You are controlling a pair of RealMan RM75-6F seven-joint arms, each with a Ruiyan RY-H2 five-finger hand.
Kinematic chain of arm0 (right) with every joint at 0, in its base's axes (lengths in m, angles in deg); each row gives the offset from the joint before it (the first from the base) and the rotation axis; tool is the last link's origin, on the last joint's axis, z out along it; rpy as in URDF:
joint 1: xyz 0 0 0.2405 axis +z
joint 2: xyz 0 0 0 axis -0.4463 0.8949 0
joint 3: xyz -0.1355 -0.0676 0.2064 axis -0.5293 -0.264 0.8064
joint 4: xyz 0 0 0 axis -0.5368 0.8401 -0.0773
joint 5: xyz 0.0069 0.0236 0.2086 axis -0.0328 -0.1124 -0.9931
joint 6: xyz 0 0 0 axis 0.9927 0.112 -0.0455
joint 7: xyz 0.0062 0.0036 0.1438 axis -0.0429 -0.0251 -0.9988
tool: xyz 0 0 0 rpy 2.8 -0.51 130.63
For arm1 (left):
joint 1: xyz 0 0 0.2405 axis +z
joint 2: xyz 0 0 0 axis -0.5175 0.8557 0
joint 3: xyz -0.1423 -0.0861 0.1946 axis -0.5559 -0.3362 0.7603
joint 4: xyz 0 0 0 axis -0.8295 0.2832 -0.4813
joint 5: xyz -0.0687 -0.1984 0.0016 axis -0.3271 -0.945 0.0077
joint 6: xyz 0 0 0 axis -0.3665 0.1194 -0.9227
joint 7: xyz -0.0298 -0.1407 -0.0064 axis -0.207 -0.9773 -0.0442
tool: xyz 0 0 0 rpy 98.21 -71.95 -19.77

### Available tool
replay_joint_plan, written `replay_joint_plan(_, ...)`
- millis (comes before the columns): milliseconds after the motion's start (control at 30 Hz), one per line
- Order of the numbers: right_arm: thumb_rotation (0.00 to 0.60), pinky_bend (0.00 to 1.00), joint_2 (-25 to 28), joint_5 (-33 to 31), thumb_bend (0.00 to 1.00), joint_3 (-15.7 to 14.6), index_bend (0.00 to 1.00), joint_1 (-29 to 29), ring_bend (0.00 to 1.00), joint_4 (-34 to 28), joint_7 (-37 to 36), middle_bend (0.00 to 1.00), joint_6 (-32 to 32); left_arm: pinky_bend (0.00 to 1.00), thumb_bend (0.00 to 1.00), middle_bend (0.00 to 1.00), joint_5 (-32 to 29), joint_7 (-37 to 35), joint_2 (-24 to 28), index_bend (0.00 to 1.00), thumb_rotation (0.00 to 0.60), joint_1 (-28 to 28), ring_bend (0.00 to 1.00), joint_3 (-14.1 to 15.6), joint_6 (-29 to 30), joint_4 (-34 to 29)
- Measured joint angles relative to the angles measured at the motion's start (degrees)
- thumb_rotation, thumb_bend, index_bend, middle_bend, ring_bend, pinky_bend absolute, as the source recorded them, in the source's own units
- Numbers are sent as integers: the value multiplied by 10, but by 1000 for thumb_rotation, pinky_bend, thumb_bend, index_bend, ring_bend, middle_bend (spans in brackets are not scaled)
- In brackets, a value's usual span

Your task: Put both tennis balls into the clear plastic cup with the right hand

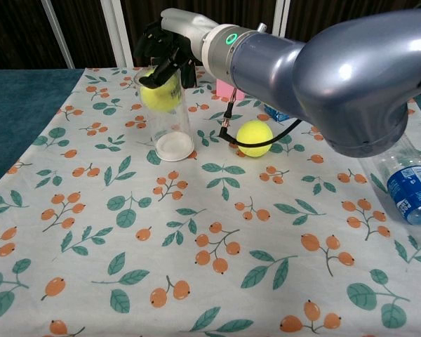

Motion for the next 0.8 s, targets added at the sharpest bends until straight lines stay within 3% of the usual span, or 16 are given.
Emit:
replay_joint_plan(300, 600, 632, 20, -8, 253, 11, 216, 0, 124, -23, -3, 93, -10, 47, 32, 0, -6, -1, 2, 64, 600, 0, 0, -1, -1, 0)
replay_joint_plan(533, 600, 722, 64, -5, 252, 20, 216, -33, 124, -55, -17, 93, -38, 47, 32, 0, -10, 2, 2, 64, 600, 1, 0, -3, 1, -2)
replay_joint_plan(567, 600, 700, 73, -3, 252, 17, 216, -39, 124, -60, -18, 93, -40, 47, 32, 0, -11, 2, 2, 64, 600, 1, 0, -3, 2, -2)
replay_joint_plan(633, 600, 328, 93, 4, 252, 6, 216, -56, 124, -72, -17, 93, -44, 47, 32, 0, -10, 2, 3, 64, 600, 2, 0, -3, 3, -4)
replay_joint_plan(700, 600, 50, 110, 15, 252, -11, 216, -70, 124, -81, -15, 93, -46, 47, 32, 0, -8, 0, 4, 64, 600, 3, 0, -3, 5, -6)
replay_joint_plan(800, 600, 16, 130, 32, 252, -43, 216, -99, 122, -98, -17, 93, -48, 47, 32, 0, -7, 0, 5, 64, 600, 4, 0, -3, 8, -7)
